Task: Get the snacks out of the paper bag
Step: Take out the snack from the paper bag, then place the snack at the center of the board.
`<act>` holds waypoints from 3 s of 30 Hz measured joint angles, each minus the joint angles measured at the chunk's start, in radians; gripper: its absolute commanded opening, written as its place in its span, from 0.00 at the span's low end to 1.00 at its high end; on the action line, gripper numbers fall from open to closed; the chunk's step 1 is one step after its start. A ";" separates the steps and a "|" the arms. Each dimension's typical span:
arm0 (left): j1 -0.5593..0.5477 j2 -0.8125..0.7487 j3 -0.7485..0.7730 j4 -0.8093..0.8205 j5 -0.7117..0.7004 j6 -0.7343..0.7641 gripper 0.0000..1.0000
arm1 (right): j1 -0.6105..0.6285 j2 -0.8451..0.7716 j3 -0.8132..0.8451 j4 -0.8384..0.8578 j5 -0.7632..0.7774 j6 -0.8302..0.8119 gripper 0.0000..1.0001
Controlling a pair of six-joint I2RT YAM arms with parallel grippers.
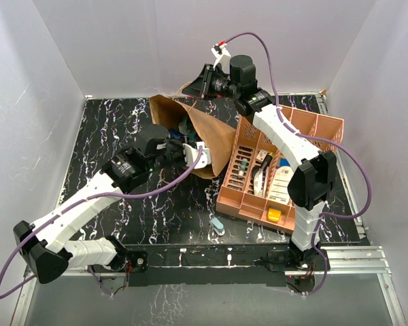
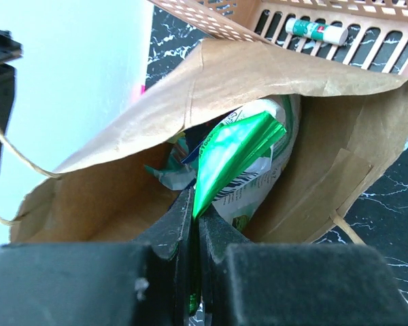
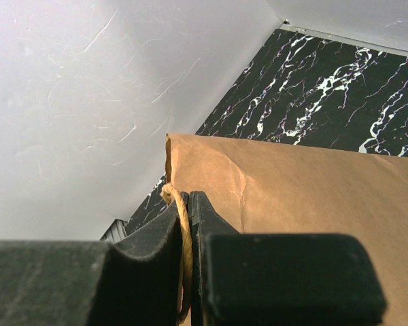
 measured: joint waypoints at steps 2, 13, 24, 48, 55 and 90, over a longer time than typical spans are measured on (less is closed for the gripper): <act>0.000 -0.001 0.025 -0.008 0.006 0.003 0.00 | -0.005 0.000 0.000 0.000 0.000 0.001 0.07; 0.008 0.027 0.034 0.031 -0.036 0.019 0.00 | -0.058 0.001 0.054 0.001 0.000 0.055 0.07; 0.041 0.061 0.090 0.054 0.051 -0.100 0.00 | -0.074 0.004 0.116 0.016 -0.001 0.091 0.07; 0.042 -0.002 0.408 0.181 -0.080 -0.322 0.00 | -0.090 0.004 0.057 0.047 -0.012 0.105 0.07; 0.042 0.016 0.642 0.185 -0.192 -0.370 0.00 | -0.090 0.004 0.049 0.051 -0.012 0.105 0.07; 0.042 -0.350 -0.005 -0.516 -0.581 -0.820 0.00 | -0.101 -0.056 -0.032 0.051 -0.023 0.070 0.07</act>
